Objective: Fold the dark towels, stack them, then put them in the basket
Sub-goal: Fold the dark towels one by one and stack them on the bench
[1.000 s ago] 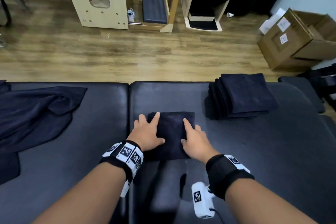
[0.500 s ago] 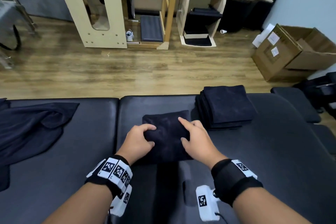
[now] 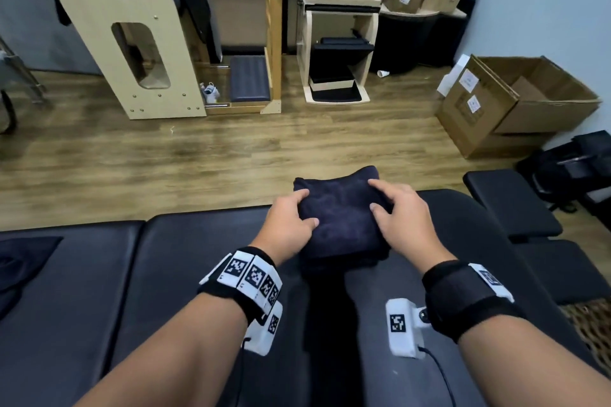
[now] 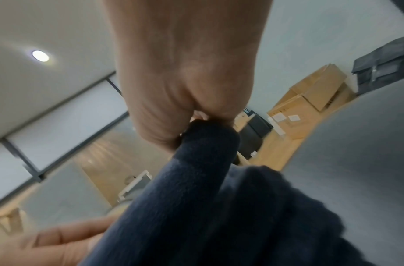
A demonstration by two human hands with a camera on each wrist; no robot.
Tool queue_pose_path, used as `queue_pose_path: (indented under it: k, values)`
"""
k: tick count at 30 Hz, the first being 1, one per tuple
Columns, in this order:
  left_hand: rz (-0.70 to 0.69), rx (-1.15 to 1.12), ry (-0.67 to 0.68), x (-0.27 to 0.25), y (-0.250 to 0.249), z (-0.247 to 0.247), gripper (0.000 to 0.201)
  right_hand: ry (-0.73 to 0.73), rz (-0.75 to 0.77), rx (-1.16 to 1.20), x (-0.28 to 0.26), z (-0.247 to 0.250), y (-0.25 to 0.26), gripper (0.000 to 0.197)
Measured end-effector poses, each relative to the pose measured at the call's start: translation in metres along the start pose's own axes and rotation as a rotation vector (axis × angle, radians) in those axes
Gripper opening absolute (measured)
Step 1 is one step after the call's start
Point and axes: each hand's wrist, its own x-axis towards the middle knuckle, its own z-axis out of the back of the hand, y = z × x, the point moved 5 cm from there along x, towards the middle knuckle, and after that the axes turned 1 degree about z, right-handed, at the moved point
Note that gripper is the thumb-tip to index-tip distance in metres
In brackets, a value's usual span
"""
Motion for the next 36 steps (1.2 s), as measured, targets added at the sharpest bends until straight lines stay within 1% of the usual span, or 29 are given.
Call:
queue_pose_path:
  k: [2,3,5,6,7,8,9,11,12,15,18,20,21,22,23,25,26,27,28,30,32,34,36]
  values:
    - [-0.006,0.267,-0.017,0.005,-0.002,-0.016,0.061,0.057,0.007,-0.1,0.005,-0.012,-0.021,0.042]
    - [-0.045,0.413,-0.039,0.004,-0.005,-0.021,0.059,0.085,0.029,-0.2,0.006,-0.019,-0.027,0.04]
    - [-0.178,0.651,-0.075,-0.003,-0.015,-0.031,0.063,0.091,0.156,-0.318,0.003,-0.029,-0.026,0.038]
    - [-0.241,0.729,-0.061,-0.005,-0.019,-0.036,0.069,0.087,0.225,-0.327,0.001,-0.033,-0.022,0.042]
    - [-0.269,0.794,-0.013,-0.003,-0.022,-0.042,0.075,0.108,0.255,-0.334,-0.001,-0.036,-0.021,0.05]
    - [-0.257,0.851,0.049,-0.001,-0.022,-0.048,0.083,0.162,0.239,-0.347,-0.003,-0.041,-0.025,0.06]
    - [-0.212,0.906,0.111,0.004,-0.018,-0.052,0.091,0.236,0.178,-0.35,-0.003,-0.047,-0.034,0.07]
    - [-0.109,0.966,0.182,0.015,-0.006,-0.054,0.109,0.378,0.019,-0.332,-0.003,-0.055,-0.056,0.082]
    - [-0.068,0.962,0.207,0.019,-0.001,-0.056,0.115,0.419,-0.034,-0.301,-0.001,-0.059,-0.067,0.085]
    - [-0.006,0.889,0.256,0.028,0.008,-0.056,0.125,0.43,-0.073,-0.214,0.008,-0.066,-0.077,0.09]
    - [0.028,0.816,0.272,0.033,0.013,-0.049,0.127,0.49,-0.1,-0.205,0.014,-0.07,-0.074,0.088]
    - [0.016,0.786,0.258,0.03,0.013,-0.039,0.12,0.492,-0.107,-0.268,0.016,-0.066,-0.066,0.087]
    - [0.003,0.77,0.236,0.026,0.011,-0.032,0.114,0.475,-0.109,-0.344,0.016,-0.059,-0.06,0.088]
    - [-0.012,0.751,0.202,0.022,0.01,-0.024,0.106,0.426,-0.082,-0.439,0.015,-0.053,-0.053,0.085]
    - [-0.032,0.736,0.163,0.017,0.008,-0.017,0.095,0.35,-0.025,-0.535,0.013,-0.046,-0.044,0.077]
    - [-0.047,0.725,0.099,0.004,0.011,0.0,0.074,0.157,0.183,-0.622,0.004,-0.04,-0.018,0.048]
    - [-0.029,0.726,0.082,-0.003,0.016,0.008,0.066,0.055,0.305,-0.602,-0.004,-0.04,-0.006,0.033]
    - [0.003,0.721,0.074,-0.014,0.023,0.018,0.059,-0.022,0.411,-0.551,-0.015,-0.041,0.008,0.022]
    - [0.032,0.714,0.071,-0.024,0.031,0.025,0.054,-0.055,0.495,-0.494,-0.029,-0.043,0.02,0.015]
    - [0.082,0.711,0.062,-0.049,0.05,0.04,0.042,-0.014,0.629,-0.375,-0.061,-0.055,0.045,0.011]
    - [0.149,0.68,0.045,-0.078,0.072,0.056,0.035,0.13,0.715,-0.313,-0.096,-0.078,0.061,0.012]
    - [0.235,0.643,0.028,-0.11,0.097,0.074,0.03,0.353,0.689,-0.336,-0.126,-0.11,0.067,0.019]
    - [0.301,0.646,0.014,-0.138,0.121,0.09,0.029,0.602,0.57,-0.371,-0.148,-0.143,0.064,0.032]
